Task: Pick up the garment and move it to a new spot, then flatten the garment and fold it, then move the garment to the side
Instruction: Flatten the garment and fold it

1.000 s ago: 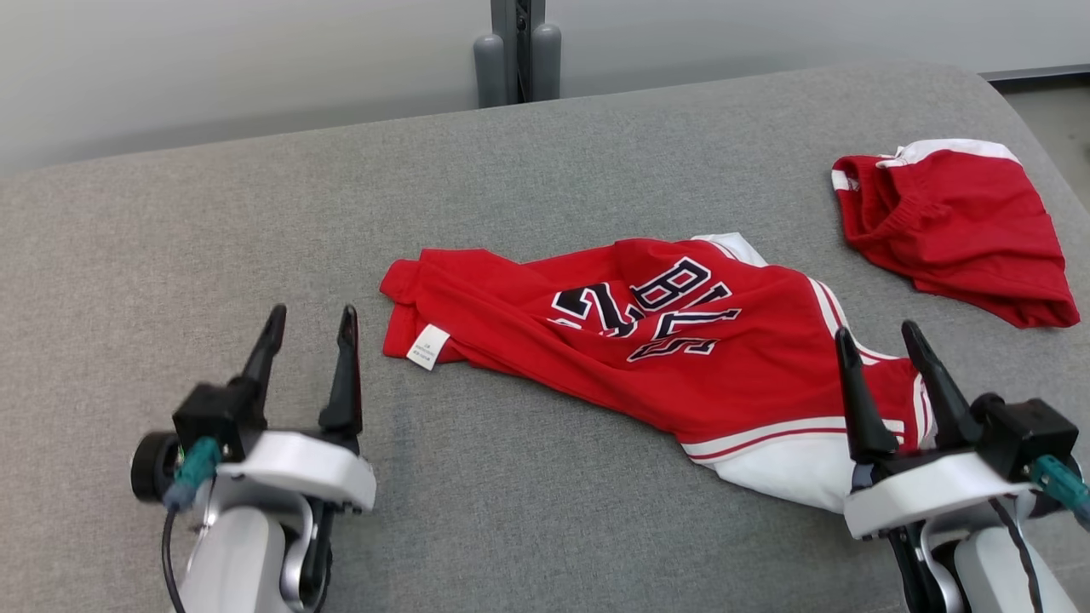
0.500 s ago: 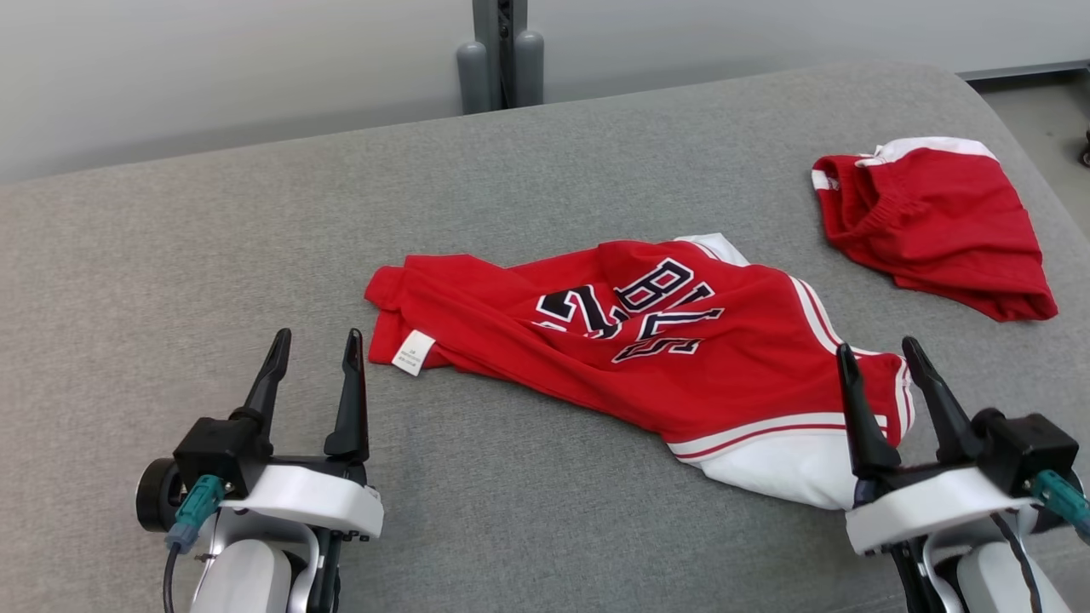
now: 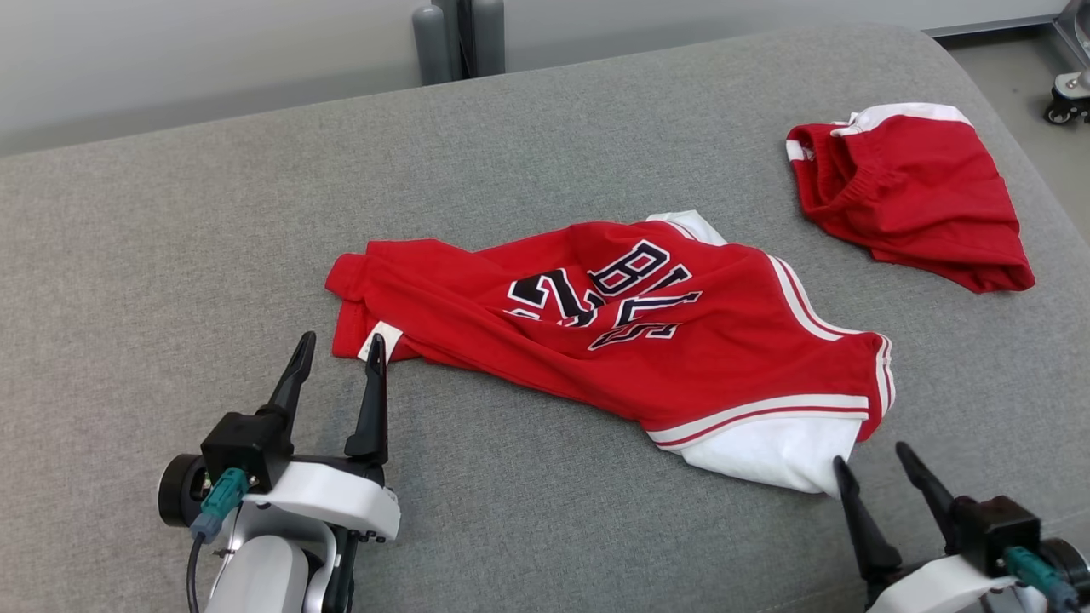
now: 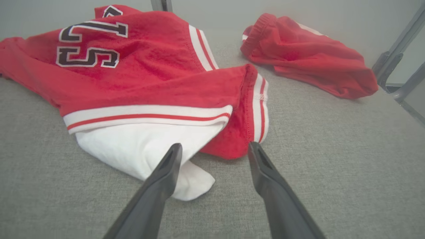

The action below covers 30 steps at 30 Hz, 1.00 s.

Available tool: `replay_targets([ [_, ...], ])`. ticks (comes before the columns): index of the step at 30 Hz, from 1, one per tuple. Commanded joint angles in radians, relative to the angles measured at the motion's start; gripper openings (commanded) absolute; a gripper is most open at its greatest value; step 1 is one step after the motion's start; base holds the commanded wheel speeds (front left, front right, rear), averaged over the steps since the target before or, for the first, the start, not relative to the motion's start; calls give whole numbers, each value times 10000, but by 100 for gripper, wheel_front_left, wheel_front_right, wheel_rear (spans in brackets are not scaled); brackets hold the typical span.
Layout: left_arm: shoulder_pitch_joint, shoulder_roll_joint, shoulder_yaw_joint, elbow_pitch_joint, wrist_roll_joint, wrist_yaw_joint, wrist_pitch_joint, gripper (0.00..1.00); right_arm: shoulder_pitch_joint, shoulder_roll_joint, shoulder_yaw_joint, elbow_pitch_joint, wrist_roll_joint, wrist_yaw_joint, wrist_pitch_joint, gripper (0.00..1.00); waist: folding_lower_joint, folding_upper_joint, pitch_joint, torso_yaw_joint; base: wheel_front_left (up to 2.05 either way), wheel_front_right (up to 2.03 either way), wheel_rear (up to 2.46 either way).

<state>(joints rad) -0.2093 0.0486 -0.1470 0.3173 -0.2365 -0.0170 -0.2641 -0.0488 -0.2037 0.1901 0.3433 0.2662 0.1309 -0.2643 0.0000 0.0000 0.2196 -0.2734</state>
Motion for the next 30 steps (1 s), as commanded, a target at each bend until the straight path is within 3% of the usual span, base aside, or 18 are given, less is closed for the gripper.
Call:
replay_targets([
  [1, -137, 42, -19, 53, 29, -41, -1, 100, 63, -144, 285, 136, -143, -1, 5, 100, 0, 0, 11, 8, 0, 0, 0],
  [9, -194, 43, 10, 186, 118, -71, -1, 100, 56, -988, 1770, 476, -377, -1, 5, 100, 0, 0, 27, 10, 0, 0, 0],
  [25, -206, 43, -19, 308, 168, -111, -1, 100, -768, -860, 1682, 1529, -1350, -1, 5, 100, 0, 0, 36, 389, 0, 0, 0],
  [26, -191, 43, -17, 314, 168, -121, -1, 100, -799, -862, 1748, 1644, -1265, -1, 5, 46, 0, 0, 38, 414, 0, 0, 0],
  [27, -179, 41, -24, 319, 168, -128, -1, 100, -848, -871, 1838, 1731, -1175, -1, 5, 0, 0, 0, 36, 436, 0, 0, 0],
  [30, -152, 43, -50, 340, 149, -140, -1, 100, -934, -742, 2194, 1792, -395, -1, 5, 0, 0, 0, 5, 481, 0, 0, 0],
])
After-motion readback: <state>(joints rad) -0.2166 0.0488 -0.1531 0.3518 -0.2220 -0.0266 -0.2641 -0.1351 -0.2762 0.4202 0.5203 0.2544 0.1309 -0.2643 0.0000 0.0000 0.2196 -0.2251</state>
